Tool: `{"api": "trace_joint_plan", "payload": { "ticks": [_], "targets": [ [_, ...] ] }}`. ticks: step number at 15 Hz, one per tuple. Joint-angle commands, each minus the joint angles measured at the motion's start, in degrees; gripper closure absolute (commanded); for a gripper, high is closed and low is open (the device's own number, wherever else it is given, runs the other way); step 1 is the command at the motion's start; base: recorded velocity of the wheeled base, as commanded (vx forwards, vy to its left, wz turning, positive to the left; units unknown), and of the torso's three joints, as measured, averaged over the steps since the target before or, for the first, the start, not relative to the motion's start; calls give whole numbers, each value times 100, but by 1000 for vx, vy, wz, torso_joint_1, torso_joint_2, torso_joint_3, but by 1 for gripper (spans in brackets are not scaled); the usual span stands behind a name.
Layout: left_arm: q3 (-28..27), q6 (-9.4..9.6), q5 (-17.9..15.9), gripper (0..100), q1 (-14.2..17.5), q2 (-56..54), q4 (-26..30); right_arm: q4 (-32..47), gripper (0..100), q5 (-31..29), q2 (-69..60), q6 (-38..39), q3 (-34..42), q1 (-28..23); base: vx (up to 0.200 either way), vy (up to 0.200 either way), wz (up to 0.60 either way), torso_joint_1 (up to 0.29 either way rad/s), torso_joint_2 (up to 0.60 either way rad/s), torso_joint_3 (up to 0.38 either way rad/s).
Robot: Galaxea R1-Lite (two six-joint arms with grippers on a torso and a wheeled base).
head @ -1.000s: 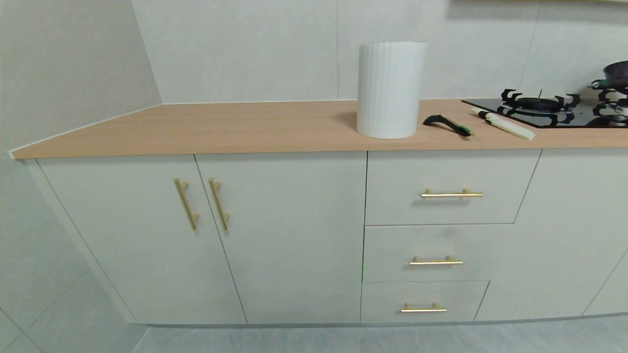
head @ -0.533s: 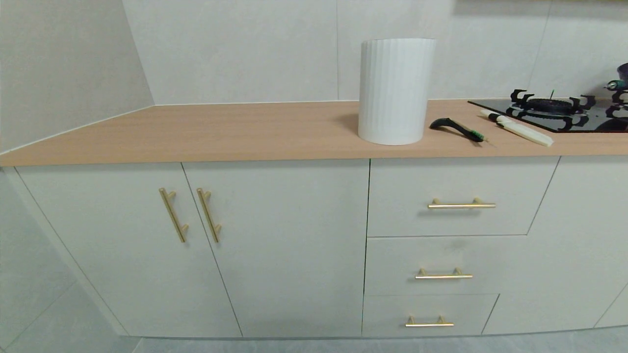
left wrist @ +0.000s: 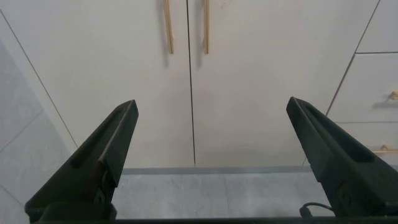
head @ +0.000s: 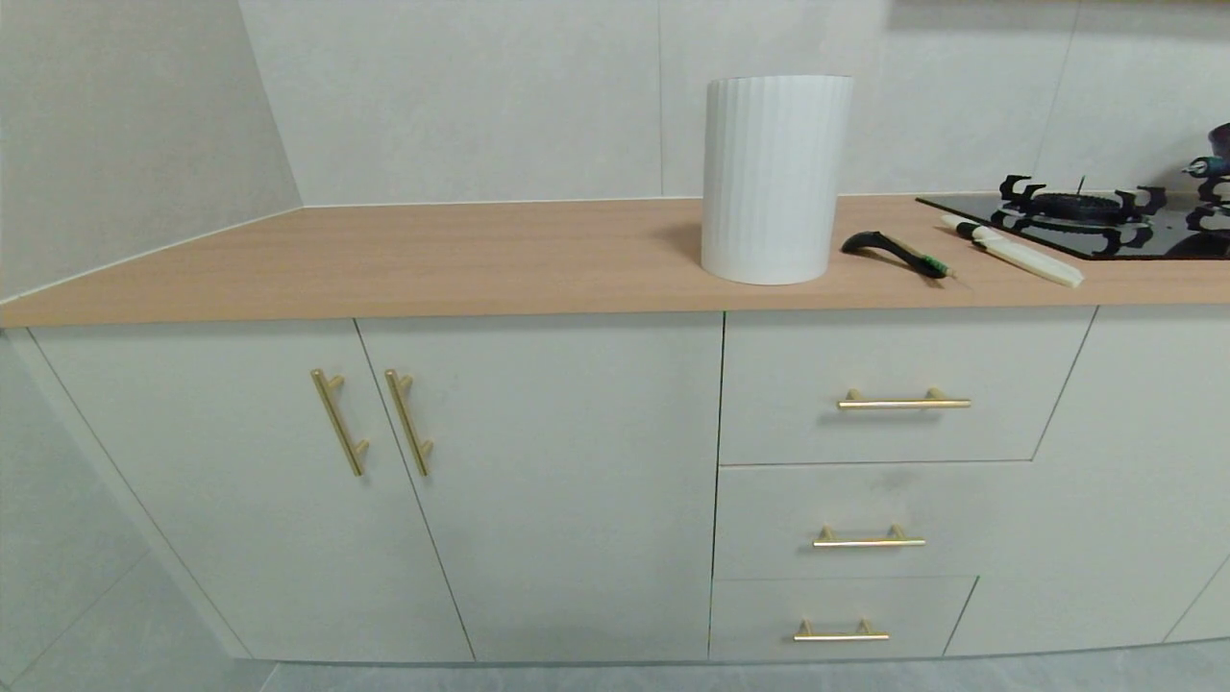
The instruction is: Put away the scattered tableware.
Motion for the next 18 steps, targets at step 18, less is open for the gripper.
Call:
{"api": "trace_joint_plan", "payload": {
  "ticks": [18],
  "targets": [
    [0, -1, 0, 0, -2, 2, 0, -4076, 0, -236, 11849, -31, -2777, 681, 0, 0, 0, 0, 0, 0]
  ]
}}
